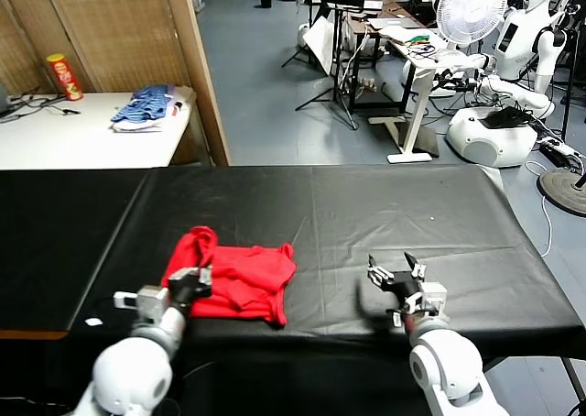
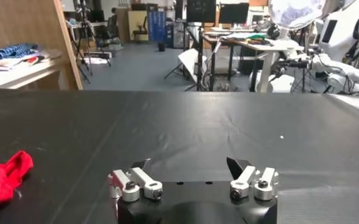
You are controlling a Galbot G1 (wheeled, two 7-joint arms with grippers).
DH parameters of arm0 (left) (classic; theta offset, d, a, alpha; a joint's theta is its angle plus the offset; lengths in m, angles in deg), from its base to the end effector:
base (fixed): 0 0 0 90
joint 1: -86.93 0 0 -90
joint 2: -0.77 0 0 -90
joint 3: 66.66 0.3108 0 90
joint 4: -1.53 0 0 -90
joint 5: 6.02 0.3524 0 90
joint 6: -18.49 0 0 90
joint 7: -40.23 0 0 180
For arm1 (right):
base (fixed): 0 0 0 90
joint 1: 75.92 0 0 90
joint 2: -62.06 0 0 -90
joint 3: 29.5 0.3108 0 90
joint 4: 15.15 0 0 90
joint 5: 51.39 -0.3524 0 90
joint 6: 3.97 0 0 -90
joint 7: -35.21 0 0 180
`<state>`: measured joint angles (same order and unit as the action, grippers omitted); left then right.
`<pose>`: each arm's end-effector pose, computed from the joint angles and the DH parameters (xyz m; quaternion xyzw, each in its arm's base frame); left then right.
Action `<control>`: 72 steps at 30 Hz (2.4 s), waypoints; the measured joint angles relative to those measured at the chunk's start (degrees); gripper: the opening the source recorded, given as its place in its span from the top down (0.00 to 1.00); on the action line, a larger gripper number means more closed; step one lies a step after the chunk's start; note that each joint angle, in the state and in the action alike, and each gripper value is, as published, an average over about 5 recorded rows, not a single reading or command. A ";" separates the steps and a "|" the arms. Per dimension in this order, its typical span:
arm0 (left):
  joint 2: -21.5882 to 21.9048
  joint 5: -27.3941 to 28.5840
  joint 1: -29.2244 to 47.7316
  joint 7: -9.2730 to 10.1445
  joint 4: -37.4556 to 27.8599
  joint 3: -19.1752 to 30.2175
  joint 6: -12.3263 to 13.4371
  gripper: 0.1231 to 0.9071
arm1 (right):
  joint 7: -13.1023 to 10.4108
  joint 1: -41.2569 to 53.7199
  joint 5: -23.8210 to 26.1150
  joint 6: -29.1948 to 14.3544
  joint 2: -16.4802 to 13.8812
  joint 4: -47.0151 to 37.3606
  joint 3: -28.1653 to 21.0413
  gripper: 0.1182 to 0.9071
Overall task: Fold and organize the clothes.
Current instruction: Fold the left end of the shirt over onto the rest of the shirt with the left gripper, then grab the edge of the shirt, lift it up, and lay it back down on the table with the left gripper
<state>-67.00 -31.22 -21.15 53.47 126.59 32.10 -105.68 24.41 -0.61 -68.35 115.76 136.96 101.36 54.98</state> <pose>0.2347 0.0003 -0.1996 -0.0802 -0.9768 -0.0020 0.1988 0.2640 -0.0107 -0.2306 0.0183 -0.9842 0.0042 0.1760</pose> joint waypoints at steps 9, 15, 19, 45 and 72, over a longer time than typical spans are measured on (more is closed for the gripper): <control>-6.59 1.18 0.38 -0.03 -1.13 4.99 0.51 0.96 | 0.11 0.21 0.61 -0.06 0.75 -0.60 -0.85 0.14; -9.07 2.34 0.08 -0.29 -2.42 5.75 1.74 0.96 | 0.37 0.26 0.66 -0.06 0.58 -0.74 -1.39 0.14; -10.29 2.66 0.47 -0.26 -3.35 5.79 2.70 0.93 | 1.17 0.48 0.77 -0.12 0.54 -1.06 -2.09 0.14; -6.62 -4.81 -2.40 -3.15 -3.35 -4.66 9.77 0.14 | 9.07 11.70 3.90 -3.01 0.94 -8.23 -22.41 0.14; -6.92 -28.75 -1.00 -6.42 -13.79 -13.73 9.71 0.14 | 3.18 7.77 4.83 -11.20 0.51 -3.73 -16.93 0.14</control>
<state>-73.92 -59.97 -22.15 47.05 112.80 18.36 -95.97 27.59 7.16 -63.52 104.56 137.46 97.63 38.05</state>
